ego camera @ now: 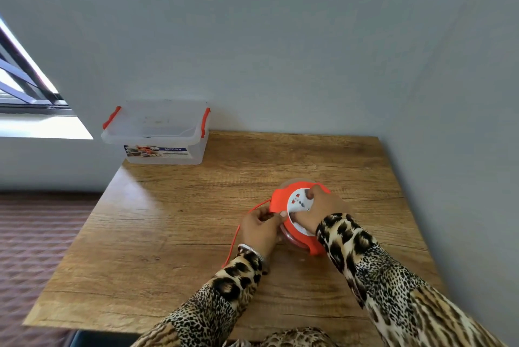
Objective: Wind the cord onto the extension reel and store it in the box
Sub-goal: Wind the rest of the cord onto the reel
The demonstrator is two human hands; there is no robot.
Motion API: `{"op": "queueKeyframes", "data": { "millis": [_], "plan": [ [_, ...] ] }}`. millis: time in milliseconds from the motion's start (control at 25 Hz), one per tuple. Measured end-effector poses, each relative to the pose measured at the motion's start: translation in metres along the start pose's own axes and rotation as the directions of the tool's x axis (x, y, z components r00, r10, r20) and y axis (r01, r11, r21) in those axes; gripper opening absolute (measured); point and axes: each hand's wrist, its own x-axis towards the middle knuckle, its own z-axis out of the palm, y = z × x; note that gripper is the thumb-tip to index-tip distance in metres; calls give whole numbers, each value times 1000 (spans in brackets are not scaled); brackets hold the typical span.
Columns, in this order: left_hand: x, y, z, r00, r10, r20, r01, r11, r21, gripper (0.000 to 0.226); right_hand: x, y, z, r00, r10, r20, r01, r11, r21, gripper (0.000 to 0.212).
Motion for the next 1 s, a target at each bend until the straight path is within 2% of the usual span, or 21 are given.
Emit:
{"op": "queueKeyframes", "data": {
  "millis": [120,200,280,360,440,480,520,600,640,680,720,760,840,920,1000],
  "plan": [
    [-6,-9,7,997,49,-60,-52,998,-45,17,5,-3,-2,993,103,61,-108,989,98,89],
    [-5,-12,7,995,55,-87,-58,998,-24,17,9,-5,-4,983,142,113,-157,978,134,79],
    [-3,-13,5,996,26,-81,-17,994,111,23,10,-7,-7,975,153,161,-187,958,220,59],
    [-3,-8,2,1000,-28,-5,28,980,197,30,8,-6,-9,963,153,220,-214,934,286,51],
    [0,1,-4,989,-90,117,72,986,148,41,-1,-5,-11,923,124,365,-257,904,343,42],
    [4,5,-8,980,-120,159,101,987,124,44,-7,-3,-13,908,86,409,-234,916,327,34],
    [9,9,-12,972,-142,185,122,986,118,46,-13,0,-17,919,26,393,-147,948,281,26],
    [20,19,-20,964,-184,194,149,972,181,41,-17,5,-29,961,-188,202,186,982,29,15],
    [24,23,-23,959,-206,193,160,960,231,37,-18,5,-34,927,-347,141,365,920,-139,24],
    [28,28,-25,952,-229,205,168,946,275,31,-18,5,-38,855,-490,173,519,813,-264,36],
    [31,33,-25,941,-249,229,170,933,317,24,-17,6,-40,772,-576,269,636,691,-344,45],
    [34,39,-26,928,-268,258,167,920,355,17,-17,6,-40,694,-611,380,719,570,-397,54],
    [40,54,-28,897,-318,309,142,867,478,15,-15,8,-36,597,-601,532,800,398,-448,68],
    [45,66,-30,860,-373,348,83,776,626,29,-14,10,-28,529,-625,574,841,294,-455,68],
    [45,71,-27,846,-388,366,32,722,691,28,-14,10,-21,486,-649,586,864,254,-435,60]
  ]
}}
